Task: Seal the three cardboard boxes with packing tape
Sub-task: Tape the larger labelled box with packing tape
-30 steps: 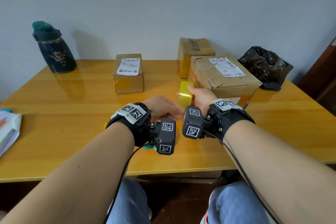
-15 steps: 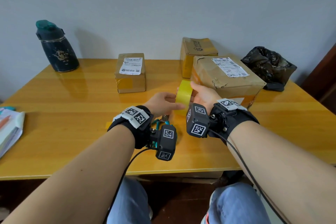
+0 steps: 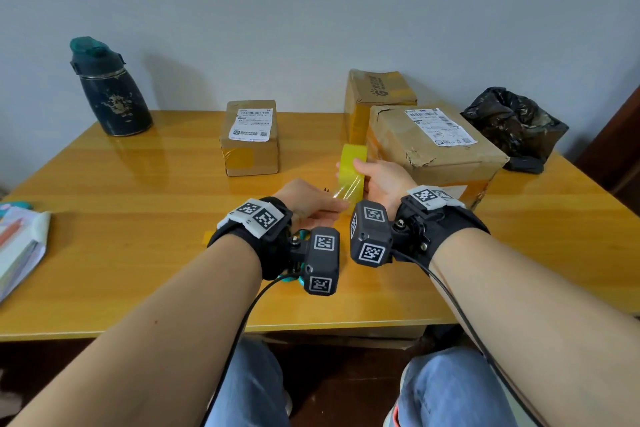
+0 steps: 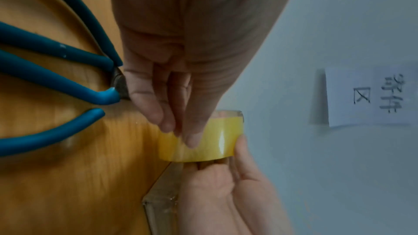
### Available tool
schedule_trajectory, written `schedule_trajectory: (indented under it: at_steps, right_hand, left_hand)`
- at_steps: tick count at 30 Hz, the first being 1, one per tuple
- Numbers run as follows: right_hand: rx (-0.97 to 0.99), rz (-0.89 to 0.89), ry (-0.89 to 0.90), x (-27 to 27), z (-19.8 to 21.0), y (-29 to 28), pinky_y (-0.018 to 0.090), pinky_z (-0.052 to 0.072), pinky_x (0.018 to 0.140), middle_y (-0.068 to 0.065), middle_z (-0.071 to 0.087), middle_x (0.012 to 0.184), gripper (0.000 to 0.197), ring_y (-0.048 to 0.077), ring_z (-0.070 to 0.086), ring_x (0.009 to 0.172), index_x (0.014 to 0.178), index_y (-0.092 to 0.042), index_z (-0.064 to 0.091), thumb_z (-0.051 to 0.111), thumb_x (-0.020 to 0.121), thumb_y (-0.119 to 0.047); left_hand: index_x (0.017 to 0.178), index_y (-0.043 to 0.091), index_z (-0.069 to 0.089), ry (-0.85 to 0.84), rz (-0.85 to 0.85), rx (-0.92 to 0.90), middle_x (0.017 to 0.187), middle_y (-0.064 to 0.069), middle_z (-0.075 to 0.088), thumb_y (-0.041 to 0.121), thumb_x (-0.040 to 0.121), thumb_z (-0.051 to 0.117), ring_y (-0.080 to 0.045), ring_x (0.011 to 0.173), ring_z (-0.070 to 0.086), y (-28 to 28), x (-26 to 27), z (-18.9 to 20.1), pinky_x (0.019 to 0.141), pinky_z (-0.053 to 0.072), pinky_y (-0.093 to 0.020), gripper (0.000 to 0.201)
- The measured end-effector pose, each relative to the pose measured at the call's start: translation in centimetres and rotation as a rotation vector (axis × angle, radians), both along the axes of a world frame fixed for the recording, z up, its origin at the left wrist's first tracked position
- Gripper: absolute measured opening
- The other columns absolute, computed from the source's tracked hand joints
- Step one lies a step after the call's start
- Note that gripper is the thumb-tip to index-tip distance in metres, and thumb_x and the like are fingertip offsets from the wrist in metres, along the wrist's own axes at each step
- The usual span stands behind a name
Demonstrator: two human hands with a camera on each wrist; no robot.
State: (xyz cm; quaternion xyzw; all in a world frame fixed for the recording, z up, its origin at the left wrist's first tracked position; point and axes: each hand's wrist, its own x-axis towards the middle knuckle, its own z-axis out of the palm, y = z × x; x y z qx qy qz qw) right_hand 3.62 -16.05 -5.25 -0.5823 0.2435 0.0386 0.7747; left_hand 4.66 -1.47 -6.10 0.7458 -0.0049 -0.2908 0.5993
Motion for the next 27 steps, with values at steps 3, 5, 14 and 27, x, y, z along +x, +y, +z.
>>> schedule_trajectory:
  at_steps: [3, 5, 14, 27]
  right_hand:
    - [0.001, -0.008, -0.003, -0.1, -0.3, 0.0, 0.046, 0.052, 0.084, 0.015, 0.06, 0.128, 0.035, 0.032, 0.062, 0.105, 0.129, -0.006, 0.057, 0.056, 0.096, -0.019]
    - [0.021, -0.006, -0.005, -0.3, -0.6, 0.0, 0.045, 0.052, 0.077, 0.018, 0.061, 0.124, 0.034, 0.032, 0.063, 0.094, 0.127, -0.003, 0.057, 0.054, 0.097, -0.018]
    - [0.127, 0.067, 0.117, -0.7, 0.2, -0.3, 0.042, 0.049, 0.065, 0.01, 0.064, 0.093, 0.034, 0.026, 0.061, 0.078, 0.12, -0.01, 0.06, 0.045, 0.1, -0.032]
    - [0.113, 0.106, 0.156, -1.4, 2.0, -0.4, 0.034, 0.051, 0.053, 0.005, 0.065, 0.1, 0.035, 0.023, 0.065, 0.066, 0.111, -0.013, 0.061, 0.04, 0.101, -0.04]
  left_hand:
    - [0.094, -0.002, 0.067, 0.013, -0.042, 0.004, 0.07, -0.011, 0.066, 0.006, 0.077, 0.077, -0.009, 0.045, 0.056, 0.4, -0.2, 0.3, 0.044, 0.048, -0.017, 0.021]
    - [0.108, 0.0, 0.063, 0.01, -0.065, 0.033, 0.056, -0.004, 0.064, 0.005, 0.077, 0.077, -0.007, 0.04, 0.053, 0.5, -0.1, 0.5, 0.041, 0.045, -0.016, 0.034]
    - [0.131, 0.022, 0.057, 0.001, -0.244, 0.077, 0.072, -0.005, 0.064, 0.008, 0.076, 0.078, -0.011, 0.054, 0.053, 1.3, -0.1, 1.0, 0.052, 0.046, -0.022, 0.061]
    - [0.144, 0.037, 0.037, -0.083, -0.386, 0.061, 0.084, -0.013, 0.066, 0.01, 0.072, 0.08, -0.011, 0.053, 0.05, 1.6, -0.2, -0.9, 0.052, 0.039, -0.026, 0.088]
